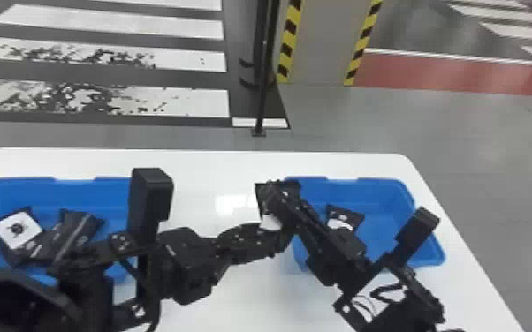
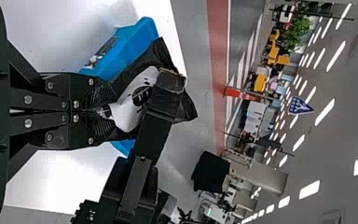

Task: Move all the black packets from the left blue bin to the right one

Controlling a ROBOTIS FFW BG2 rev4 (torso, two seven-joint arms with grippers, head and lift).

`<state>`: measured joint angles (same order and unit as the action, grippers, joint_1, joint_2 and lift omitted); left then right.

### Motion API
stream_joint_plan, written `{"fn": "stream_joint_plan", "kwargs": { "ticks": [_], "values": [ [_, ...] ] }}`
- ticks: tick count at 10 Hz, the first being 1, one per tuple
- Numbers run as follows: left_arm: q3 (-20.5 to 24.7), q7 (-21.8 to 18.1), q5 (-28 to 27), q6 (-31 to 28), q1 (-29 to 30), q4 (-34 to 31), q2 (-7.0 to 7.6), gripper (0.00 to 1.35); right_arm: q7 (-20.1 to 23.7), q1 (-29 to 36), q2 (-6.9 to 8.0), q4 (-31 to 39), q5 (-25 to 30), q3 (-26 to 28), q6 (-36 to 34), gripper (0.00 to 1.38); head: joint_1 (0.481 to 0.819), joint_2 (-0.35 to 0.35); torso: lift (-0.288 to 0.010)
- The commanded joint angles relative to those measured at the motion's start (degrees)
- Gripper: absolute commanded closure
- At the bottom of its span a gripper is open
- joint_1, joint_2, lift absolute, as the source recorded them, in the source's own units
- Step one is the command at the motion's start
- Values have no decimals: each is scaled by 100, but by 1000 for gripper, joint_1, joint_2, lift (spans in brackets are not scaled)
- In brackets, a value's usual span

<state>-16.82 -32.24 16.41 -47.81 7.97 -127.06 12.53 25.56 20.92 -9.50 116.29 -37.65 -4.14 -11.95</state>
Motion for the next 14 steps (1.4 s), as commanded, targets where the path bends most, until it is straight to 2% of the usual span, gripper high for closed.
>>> {"fn": "stream_joint_plan", "kwargs": {
  "ticks": [1,2,3,5,9,10,11,12,13,14],
  "values": [
    [2,60,324,197,32,268,-22,745,-25,-12,10,-34,-17,3,57,1277,695,-169,-140],
    [37,68,381,169,103,353,-31,245,-60,-54,28,-77,6,83,113,1277,695,-169,-140],
    [105,68,381,155,159,353,-40,51,-77,-152,28,-203,86,208,254,1277,695,-178,-140],
    [414,51,370,324,384,324,-75,179,-95,-616,-16,-808,509,574,366,1277,695,-206,-140],
    [1522,-46,-30,282,1017,-41,-189,188,-174,-1474,-96,-2228,1845,1477,436,1276,695,-227,-140],
    [1762,-55,-64,254,1115,-112,-224,188,-192,-1558,-96,-2467,1994,1625,436,1236,695,-232,-140],
    [2002,-55,-178,240,1185,-168,-251,188,-200,-1587,-104,-2566,1994,1660,380,963,695,-239,-140],
    [2219,-55,-293,240,1228,-210,-286,188,-227,-1558,-104,-2566,2017,1671,493,538,695,-233,-140],
    [2413,-55,-476,254,1214,-252,-303,188,-323,-1404,-104,-2383,2188,1671,732,197,695,-215,-140],
    [2505,-55,-567,240,1185,-252,-312,188,-376,-1108,-96,-2116,2200,1671,760,71,695,-194,-140]
  ]
}}
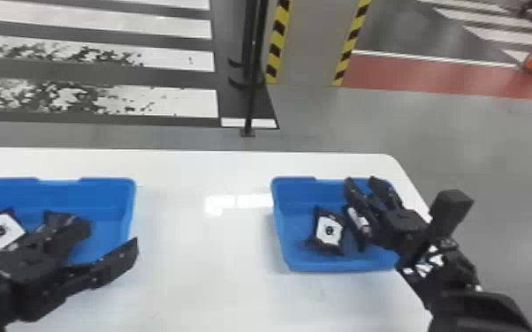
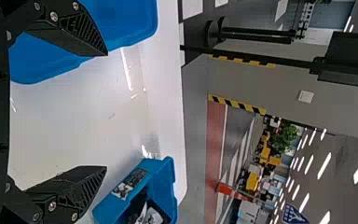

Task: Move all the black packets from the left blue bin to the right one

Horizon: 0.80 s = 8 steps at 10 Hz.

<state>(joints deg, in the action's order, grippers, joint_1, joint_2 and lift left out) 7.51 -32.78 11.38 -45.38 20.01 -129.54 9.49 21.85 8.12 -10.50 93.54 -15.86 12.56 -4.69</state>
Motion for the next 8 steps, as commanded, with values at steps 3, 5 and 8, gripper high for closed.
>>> {"fn": "stream_joint_plan", "kwargs": {
  "ticks": [3,5,8],
  "values": [
    [403,70,-636,-397,-174,38,-61,190,-181,1579,268,1692,283,0,188,130,695,-139,-140],
    [437,88,-955,-679,-511,347,-18,185,-198,2310,461,2423,374,-11,301,131,695,-84,-140],
    [472,219,-1630,-1382,-1045,727,-18,190,-189,2887,523,2831,100,-262,301,131,695,15,-140]
  ]
}}
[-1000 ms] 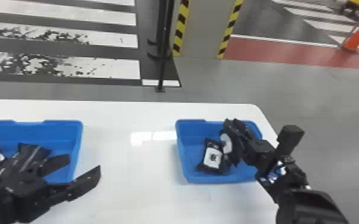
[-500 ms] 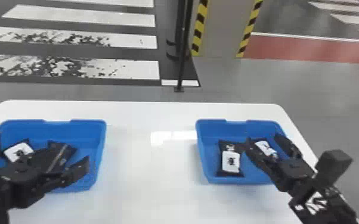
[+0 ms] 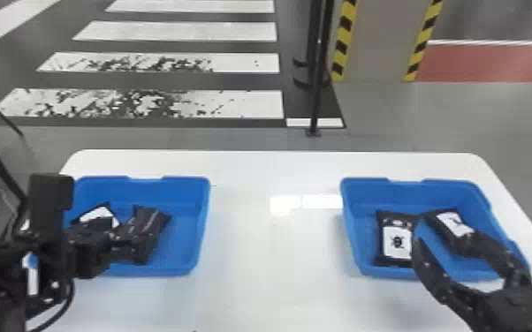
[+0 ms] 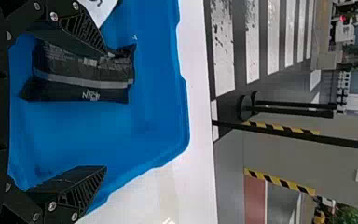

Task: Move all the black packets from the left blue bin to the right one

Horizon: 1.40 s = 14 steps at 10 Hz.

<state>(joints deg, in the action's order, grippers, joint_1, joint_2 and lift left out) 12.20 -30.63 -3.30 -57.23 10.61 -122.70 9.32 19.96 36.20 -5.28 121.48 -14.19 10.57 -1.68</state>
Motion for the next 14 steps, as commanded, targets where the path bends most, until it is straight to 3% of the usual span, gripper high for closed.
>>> {"fn": "stream_joint_plan", "kwargs": {
  "ticks": [1,5,9,10,12,13,14],
  "values": [
    [3,49,-435,-506,-203,57,9,190,8,121,1,37,-112,-98,-28,131,695,50,-140],
    [-214,75,-881,-703,-991,1140,123,190,122,163,1,-104,-306,-201,-183,133,695,126,-140],
    [-671,66,-458,-576,-1413,2011,211,211,183,92,10,-245,-489,-246,-296,133,695,123,-140],
    [-717,49,-435,-661,-1469,2110,211,331,183,78,10,-273,-546,-269,-310,133,695,108,-140],
    [-728,-22,-390,-717,-1483,2180,237,957,201,50,10,-329,-615,-292,-338,133,695,93,-140],
    [-717,-39,-401,-618,-1483,2180,237,1168,210,36,10,-343,-638,-292,-338,133,695,92,-140],
    [-717,-92,-447,-534,-1483,2166,246,1210,210,36,10,-357,-672,-292,-352,133,695,92,-140]
  ]
}}
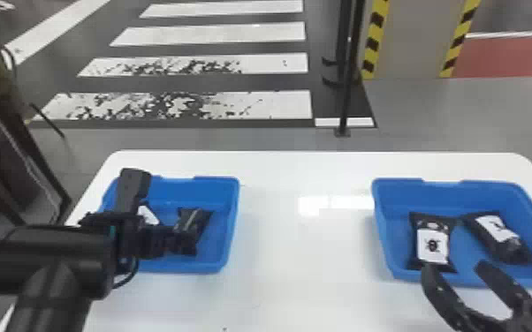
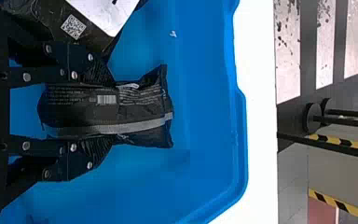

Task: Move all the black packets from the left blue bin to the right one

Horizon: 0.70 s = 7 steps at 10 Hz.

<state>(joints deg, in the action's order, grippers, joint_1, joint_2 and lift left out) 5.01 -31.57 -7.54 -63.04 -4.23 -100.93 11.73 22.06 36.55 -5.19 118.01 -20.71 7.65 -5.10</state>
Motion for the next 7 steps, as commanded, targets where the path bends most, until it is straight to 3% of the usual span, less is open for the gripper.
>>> {"fn": "stream_joint_plan", "kwargs": {
  "ticks": [1,5,7],
  "values": [
    [25,-68,-23,201,1,-11,14,1210,9,-27,0,-10,-31,0,-10,133,695,92,-140],
    [196,-200,571,482,620,-1290,-4,1210,35,-41,0,-10,-111,-23,-10,133,695,76,-140],
    [59,-253,1268,1059,1027,-1825,-48,1210,167,-126,0,4,-249,-103,-24,133,695,52,-140]
  ]
}}
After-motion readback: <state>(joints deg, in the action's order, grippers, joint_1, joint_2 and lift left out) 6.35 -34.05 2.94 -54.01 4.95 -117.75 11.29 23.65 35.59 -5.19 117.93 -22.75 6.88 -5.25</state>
